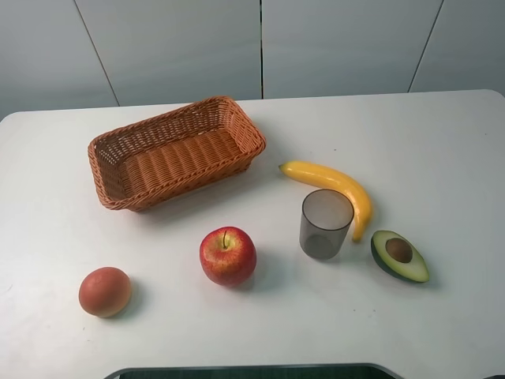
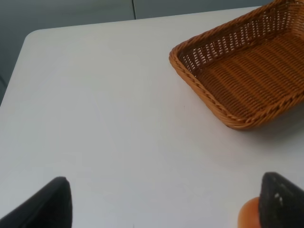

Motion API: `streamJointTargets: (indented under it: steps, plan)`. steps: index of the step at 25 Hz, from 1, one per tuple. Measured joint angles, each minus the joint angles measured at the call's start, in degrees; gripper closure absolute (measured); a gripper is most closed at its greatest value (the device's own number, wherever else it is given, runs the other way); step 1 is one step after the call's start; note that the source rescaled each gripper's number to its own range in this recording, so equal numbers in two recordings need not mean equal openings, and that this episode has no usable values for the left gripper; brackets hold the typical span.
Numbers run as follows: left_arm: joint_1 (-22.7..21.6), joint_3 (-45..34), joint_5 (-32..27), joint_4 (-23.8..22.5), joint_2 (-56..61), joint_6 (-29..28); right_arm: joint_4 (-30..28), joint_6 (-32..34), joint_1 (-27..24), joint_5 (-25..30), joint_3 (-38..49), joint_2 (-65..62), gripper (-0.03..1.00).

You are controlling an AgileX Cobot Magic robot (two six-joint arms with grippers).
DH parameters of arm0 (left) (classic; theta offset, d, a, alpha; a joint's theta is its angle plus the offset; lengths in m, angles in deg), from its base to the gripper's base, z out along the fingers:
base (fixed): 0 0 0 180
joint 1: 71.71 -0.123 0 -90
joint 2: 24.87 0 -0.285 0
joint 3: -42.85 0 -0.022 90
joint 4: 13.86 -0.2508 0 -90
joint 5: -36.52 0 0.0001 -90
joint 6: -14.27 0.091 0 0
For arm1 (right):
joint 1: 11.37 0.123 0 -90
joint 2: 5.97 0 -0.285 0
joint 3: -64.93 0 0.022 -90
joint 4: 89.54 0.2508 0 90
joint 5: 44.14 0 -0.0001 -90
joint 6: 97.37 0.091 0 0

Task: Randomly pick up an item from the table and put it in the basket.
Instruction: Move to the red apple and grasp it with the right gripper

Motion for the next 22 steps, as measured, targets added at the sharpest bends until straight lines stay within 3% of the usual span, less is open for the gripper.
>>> streamJointTargets:
  steps: [22]
  plan:
    - [0.0, 0.0, 0.0, 0.0, 0.0, 0.0, 0.0, 0.2, 0.0, 0.0, 0.0, 0.0, -0.03]
